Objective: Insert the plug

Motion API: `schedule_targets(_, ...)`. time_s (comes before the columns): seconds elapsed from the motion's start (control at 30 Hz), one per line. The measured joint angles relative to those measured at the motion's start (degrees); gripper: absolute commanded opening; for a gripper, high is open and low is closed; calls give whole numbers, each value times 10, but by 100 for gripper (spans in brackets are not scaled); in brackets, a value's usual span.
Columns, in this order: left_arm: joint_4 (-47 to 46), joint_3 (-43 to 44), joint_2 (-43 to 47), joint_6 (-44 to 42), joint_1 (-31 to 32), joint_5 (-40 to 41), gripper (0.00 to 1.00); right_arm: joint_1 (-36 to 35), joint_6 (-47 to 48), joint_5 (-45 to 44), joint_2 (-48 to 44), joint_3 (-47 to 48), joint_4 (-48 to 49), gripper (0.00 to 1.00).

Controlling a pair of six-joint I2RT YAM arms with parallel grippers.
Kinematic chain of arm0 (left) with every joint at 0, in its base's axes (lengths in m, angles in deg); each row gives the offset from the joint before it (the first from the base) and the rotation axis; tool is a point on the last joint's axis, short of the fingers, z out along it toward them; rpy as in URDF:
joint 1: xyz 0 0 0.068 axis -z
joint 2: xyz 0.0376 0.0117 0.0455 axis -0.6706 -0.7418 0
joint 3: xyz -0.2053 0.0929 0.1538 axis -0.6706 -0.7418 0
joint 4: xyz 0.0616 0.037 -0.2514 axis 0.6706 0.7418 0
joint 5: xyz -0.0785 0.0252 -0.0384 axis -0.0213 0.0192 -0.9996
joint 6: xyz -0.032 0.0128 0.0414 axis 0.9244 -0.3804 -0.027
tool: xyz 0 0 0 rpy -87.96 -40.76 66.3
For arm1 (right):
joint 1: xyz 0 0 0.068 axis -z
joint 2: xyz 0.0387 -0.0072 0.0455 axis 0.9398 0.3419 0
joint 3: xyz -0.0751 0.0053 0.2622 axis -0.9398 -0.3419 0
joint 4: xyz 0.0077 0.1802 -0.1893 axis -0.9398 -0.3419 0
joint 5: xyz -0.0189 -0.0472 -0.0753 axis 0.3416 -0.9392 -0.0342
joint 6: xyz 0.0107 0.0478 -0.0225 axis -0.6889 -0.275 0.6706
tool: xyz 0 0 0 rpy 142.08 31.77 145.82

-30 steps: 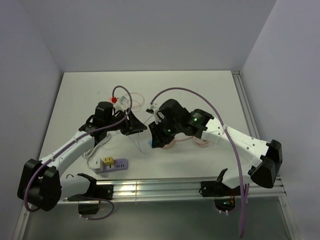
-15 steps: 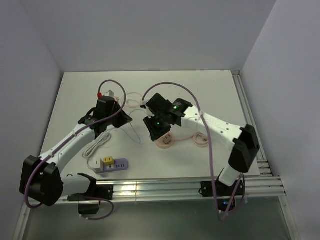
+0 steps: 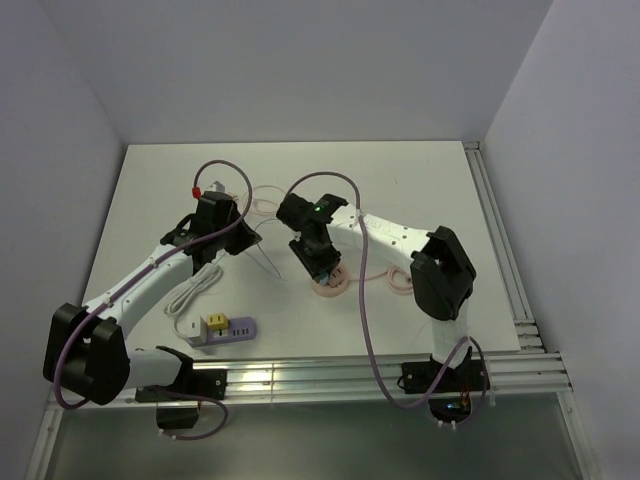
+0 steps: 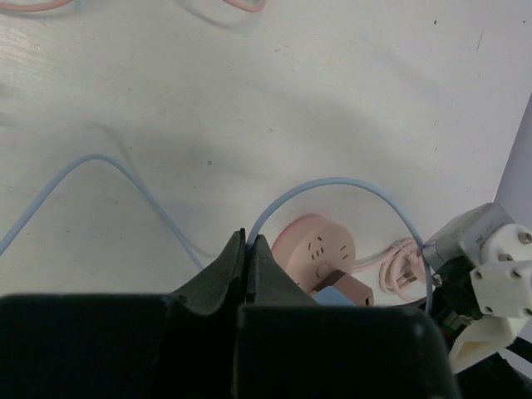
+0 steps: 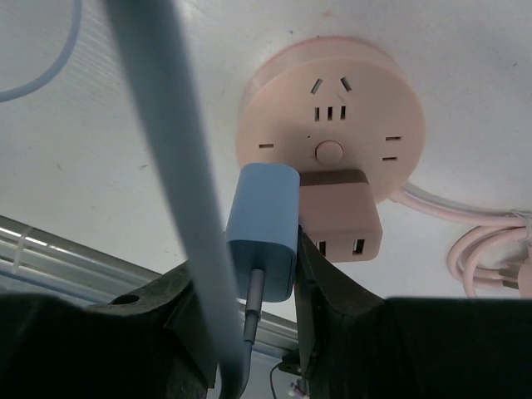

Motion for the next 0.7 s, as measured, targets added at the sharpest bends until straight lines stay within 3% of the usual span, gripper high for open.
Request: schedule_targets(0.7, 0, -9, -4, 8, 0, 2, 0, 0, -7, -4, 35, 9, -5, 0)
